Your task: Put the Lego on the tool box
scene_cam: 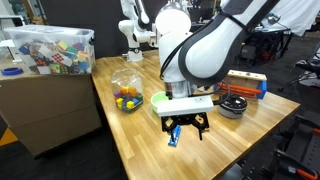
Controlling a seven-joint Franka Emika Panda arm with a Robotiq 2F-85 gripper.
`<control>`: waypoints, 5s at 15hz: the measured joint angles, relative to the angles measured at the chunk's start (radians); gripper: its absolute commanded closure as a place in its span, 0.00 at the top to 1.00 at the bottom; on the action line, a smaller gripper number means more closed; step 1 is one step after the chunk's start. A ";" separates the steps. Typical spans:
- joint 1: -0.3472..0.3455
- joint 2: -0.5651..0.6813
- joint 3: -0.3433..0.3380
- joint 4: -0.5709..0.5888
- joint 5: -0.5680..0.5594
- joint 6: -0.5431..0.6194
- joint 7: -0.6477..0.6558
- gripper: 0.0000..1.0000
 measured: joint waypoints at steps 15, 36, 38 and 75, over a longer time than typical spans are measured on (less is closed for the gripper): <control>0.043 0.165 -0.080 0.186 -0.001 -0.027 0.008 1.00; 0.022 0.170 -0.099 0.217 0.066 -0.043 0.016 0.10; 0.019 0.171 -0.099 0.218 0.076 -0.044 0.016 0.10; -0.206 -0.647 -0.123 -0.592 0.259 0.037 0.273 0.35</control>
